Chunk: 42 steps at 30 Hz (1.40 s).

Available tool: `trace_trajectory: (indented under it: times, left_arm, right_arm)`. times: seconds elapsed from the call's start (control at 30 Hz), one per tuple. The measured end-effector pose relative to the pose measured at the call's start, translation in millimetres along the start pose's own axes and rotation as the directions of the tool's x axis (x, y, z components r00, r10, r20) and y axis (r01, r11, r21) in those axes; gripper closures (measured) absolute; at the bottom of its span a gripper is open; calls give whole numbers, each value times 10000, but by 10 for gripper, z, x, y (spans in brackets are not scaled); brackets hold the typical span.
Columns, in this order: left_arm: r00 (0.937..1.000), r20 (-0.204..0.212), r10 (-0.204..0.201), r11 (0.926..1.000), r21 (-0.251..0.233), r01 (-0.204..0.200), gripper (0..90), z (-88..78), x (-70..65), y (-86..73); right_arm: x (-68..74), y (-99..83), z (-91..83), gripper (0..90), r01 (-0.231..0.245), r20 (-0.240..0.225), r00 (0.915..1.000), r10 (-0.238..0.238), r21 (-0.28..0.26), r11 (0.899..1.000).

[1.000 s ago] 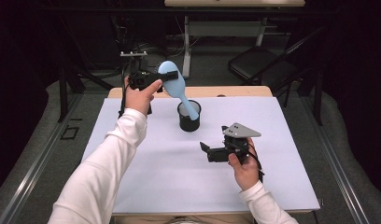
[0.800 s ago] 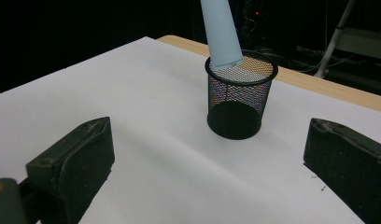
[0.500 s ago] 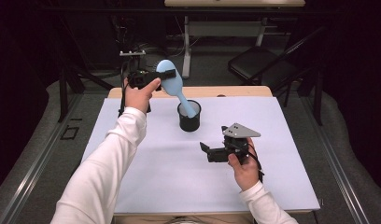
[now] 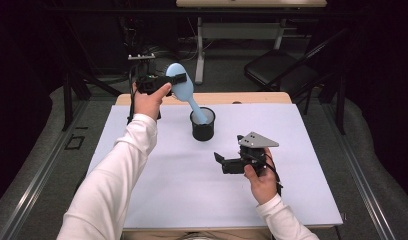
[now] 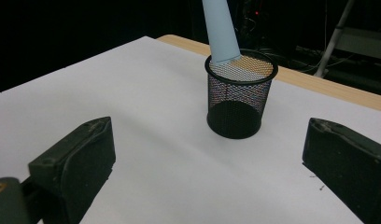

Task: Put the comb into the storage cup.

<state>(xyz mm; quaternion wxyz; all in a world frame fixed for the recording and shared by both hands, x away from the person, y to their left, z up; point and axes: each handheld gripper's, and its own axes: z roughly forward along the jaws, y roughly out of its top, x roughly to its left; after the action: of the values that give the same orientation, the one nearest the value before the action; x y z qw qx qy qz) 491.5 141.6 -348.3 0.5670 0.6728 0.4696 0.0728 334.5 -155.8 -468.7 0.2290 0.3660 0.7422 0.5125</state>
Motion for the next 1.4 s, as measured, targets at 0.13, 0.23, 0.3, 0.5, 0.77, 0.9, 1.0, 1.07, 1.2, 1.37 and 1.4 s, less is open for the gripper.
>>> trace_trajectory:
  times: [0.13, 0.23, 0.3, 0.5, 0.77, 0.9, 1.0, 1.07, 1.2, 1.37, 1.4]
  left_arm:
    - [10000, -50, 5, 10000, -13, -5, 488, 11, 11, 0]
    - [10000, -50, 25, 10000, -52, -25, 487, 23, 13, 0]
    - [10000, -79, 52, 9999, -93, -53, 487, 33, 13, -2]
    - [9997, -174, 159, 9998, -127, -161, 487, 66, 13, -8]
    - [9982, -425, 424, 9988, -209, -433, 487, 123, 1, -25]
    - [9966, -511, 646, 9977, -154, -655, 487, 158, -10, -39]
    - [9951, -568, 805, 9965, -165, -815, 487, 186, -21, -53]
    - [9947, -589, 838, 9962, -206, -851, 486, 202, -29, -61]
    - [9952, -441, 873, 9959, -193, -883, 486, 244, -39, -77]
    - [9945, -394, 966, 9953, -16, -967, 487, 292, -40, -99]
    - [9947, -357, 959, 9954, -17, -961, 487, 301, -41, -103]
  right_arm:
    - [7, 0, 3, 21, 25, -5, 10000, -25, -3, 10000]
    - [10, 0, 4, 22, 30, -15, 10000, -30, 23, 10000]
    - [9, -2, 7, 22, 19, -20, 10000, -19, 27, 10000]
    - [7, -1, 3, 23, 7, -6, 10000, -7, 22, 10000]
    - [6, -3, 4, 24, -14, -17, 10000, 14, 28, 10000]
    - [6, -4, 9, 25, -30, -29, 10000, 30, 29, 10000]
    - [9, -5, 9, 25, -21, -34, 10000, 21, 33, 10000]
    - [9, -5, 9, 25, -3, -26, 10000, 3, 29, 10000]
    - [8, -5, 7, 26, -16, -34, 10000, 16, 25, 10000]
    - [10, -12, 14, 27, 15, -19, 10000, -15, 37, 10000]
    - [12, -12, 15, 28, 15, -17, 10000, -15, 50, 10000]
